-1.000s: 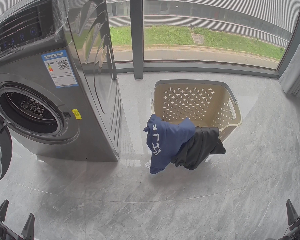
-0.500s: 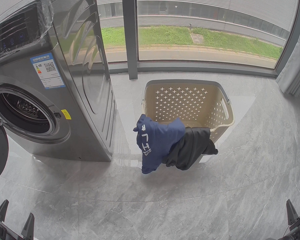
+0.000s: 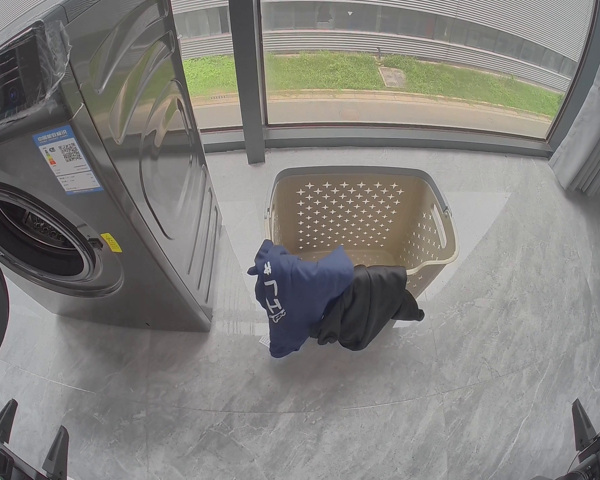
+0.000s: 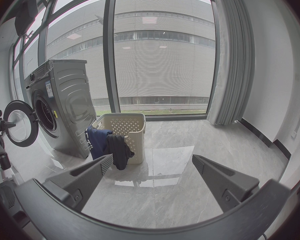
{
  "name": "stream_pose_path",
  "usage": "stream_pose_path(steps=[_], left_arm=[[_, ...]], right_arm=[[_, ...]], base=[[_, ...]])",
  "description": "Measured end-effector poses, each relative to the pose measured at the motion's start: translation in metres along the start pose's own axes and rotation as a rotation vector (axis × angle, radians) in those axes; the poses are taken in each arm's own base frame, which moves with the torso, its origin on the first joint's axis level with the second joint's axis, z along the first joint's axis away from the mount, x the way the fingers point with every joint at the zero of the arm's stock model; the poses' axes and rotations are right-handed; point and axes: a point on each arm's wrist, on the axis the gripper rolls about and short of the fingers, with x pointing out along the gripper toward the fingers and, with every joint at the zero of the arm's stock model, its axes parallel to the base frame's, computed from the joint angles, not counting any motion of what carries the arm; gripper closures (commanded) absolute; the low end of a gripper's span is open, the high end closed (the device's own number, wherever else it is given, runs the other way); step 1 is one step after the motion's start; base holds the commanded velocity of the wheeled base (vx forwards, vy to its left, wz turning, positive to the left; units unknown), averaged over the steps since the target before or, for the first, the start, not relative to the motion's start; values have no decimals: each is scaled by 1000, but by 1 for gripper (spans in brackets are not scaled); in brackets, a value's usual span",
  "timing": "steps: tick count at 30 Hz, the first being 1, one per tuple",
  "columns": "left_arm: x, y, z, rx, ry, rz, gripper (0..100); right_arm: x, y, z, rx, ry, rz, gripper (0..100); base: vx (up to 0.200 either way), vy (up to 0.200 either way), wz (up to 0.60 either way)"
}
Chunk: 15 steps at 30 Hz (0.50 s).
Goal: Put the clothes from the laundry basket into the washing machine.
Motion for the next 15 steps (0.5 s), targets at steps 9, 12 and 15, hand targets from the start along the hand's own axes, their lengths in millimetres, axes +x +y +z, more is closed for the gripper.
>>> stream_pose_path(steps=[9, 12, 15], left_arm=[[0, 0, 0, 0, 0, 1, 0], [0, 0, 0, 1, -1, 1, 0], [0, 0, 0, 1, 0, 0, 0]], right_arm=[[0, 0, 0, 2, 0, 0, 0], [0, 0, 1, 1, -10, -1, 0], [-2, 0, 10, 1, -46, 0, 0]], base=[[22, 0, 0], [0, 0, 0], [0, 0, 0]])
